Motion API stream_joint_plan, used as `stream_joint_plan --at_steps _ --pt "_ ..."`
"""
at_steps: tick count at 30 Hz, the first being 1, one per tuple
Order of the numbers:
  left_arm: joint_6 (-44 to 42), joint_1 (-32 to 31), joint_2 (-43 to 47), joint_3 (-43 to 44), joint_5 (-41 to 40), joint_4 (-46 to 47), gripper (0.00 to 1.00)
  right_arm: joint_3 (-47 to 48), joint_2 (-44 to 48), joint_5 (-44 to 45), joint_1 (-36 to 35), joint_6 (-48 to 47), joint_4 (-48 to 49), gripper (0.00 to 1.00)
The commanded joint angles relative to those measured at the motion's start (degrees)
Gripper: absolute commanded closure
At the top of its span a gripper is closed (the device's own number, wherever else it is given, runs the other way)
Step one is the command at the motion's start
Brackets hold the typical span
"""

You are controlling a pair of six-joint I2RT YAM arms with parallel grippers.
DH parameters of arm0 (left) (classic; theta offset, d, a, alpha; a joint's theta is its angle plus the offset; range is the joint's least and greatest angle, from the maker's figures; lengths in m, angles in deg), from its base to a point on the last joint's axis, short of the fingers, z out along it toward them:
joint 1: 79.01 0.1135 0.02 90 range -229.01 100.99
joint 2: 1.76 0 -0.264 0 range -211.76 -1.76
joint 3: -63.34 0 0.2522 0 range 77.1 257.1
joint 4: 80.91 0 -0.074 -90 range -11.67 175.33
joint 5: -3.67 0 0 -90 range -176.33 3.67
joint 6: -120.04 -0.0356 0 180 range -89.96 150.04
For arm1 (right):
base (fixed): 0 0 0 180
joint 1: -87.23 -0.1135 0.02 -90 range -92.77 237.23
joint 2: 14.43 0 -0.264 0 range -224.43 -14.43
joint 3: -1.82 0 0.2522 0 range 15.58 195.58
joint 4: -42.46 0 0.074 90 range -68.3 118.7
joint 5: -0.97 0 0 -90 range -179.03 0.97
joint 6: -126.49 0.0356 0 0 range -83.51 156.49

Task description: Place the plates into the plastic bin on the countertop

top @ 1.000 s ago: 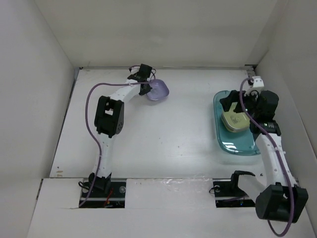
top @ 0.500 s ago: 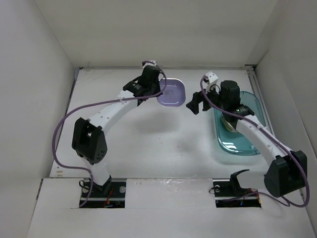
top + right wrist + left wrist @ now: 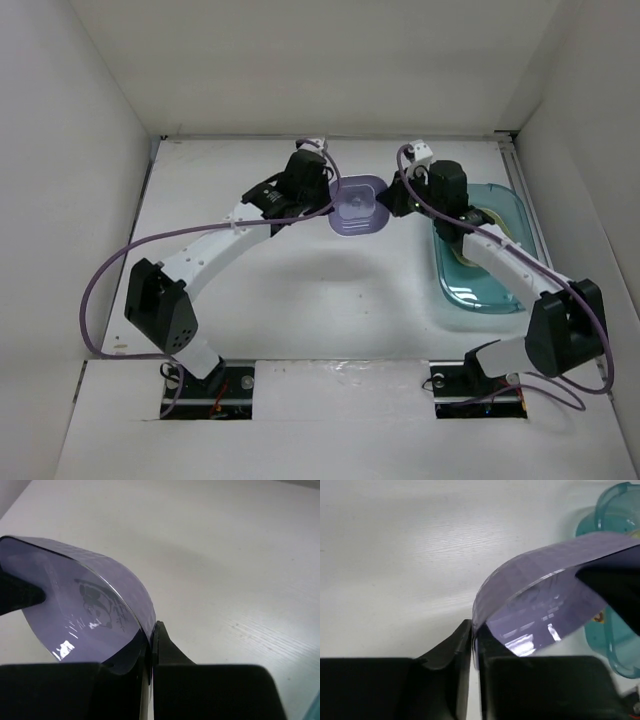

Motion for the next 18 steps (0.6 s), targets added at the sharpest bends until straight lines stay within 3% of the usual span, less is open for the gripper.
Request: stream_joint_plan --at_steps 1,3,8,10,18 --pt "1.98 -0.75 5.81 0.14 1.96 7.55 0.89 -0.16 2.61 1.1 1.28 0.55 2.65 1.0" --pt "1.98 -0.75 6.6 0.14 0.22 7.55 0.02 -1.39 4.98 1.63 2.42 1.87 2.65 1.0" --pt "2.6 -0.75 8.88 0.84 -5.6 2.37 0.0 -5.52 12.01 1.03 13.48 3.02 2.12 1.0" --pt "2.6 -0.75 11.16 0.14 -8.48 1.23 0.0 -6.4 15.61 2.41 18.22 4.68 -2.17 1.0" --pt "2.6 -0.75 19.16 -5.65 -13.95 -5.37 0.0 -15.62 25.82 7.7 46.77 11.1 -10.54 1.0"
